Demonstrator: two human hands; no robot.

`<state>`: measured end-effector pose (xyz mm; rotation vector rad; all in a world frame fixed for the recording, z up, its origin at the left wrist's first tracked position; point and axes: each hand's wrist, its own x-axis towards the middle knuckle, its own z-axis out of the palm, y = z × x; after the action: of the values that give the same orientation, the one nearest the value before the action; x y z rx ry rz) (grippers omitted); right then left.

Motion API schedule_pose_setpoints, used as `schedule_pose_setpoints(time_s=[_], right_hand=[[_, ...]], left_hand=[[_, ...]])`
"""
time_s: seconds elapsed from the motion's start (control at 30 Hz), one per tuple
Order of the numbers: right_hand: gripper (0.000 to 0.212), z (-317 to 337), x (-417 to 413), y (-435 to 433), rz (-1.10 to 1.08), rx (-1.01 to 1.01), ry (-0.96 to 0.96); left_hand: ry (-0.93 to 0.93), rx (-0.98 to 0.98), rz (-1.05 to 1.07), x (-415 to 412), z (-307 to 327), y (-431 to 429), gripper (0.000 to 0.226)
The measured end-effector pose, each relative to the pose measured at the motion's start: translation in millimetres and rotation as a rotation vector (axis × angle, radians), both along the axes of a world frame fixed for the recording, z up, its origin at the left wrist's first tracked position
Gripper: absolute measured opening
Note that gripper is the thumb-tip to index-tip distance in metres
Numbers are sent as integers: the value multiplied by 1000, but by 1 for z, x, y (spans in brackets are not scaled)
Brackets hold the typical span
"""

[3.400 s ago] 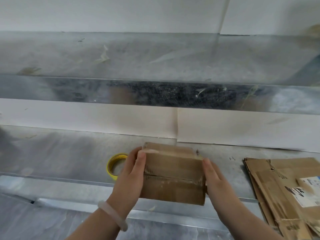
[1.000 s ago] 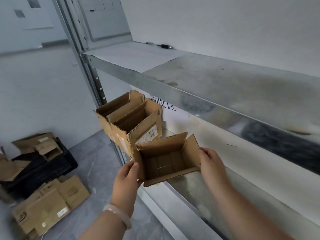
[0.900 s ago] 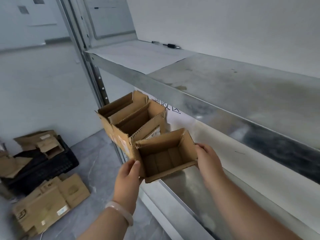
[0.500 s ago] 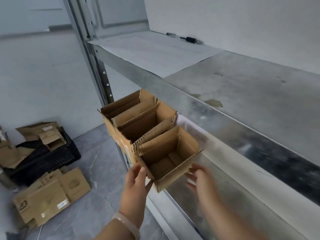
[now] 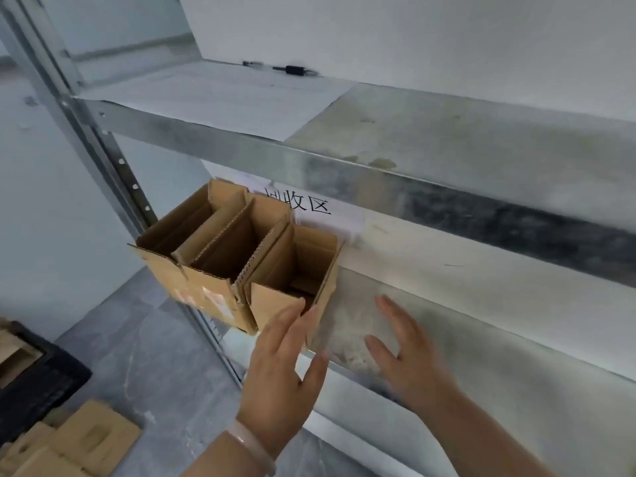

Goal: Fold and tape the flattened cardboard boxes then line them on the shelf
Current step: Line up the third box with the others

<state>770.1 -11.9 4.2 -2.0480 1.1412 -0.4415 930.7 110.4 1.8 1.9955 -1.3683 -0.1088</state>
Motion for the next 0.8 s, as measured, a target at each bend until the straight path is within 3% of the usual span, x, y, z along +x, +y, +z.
schedule_pose_setpoints(time_s=[0.13,0.33,0.5,0.8], right_hand=[[71,10,-71,31,-149,-236,170],[73,29,-197,78,-375,-511,303],[73,49,-316,116,-604,-535,355],[80,60,-546,182,-829,-399,544]], left_hand=[[-215,-101,-298,-34,19,-27,54],[-284,-260,-603,-149,46,-55,45],[-359,-219,-791,-275,57,-62,54],[-215,-248,-1035,-531,50,-48,56]])
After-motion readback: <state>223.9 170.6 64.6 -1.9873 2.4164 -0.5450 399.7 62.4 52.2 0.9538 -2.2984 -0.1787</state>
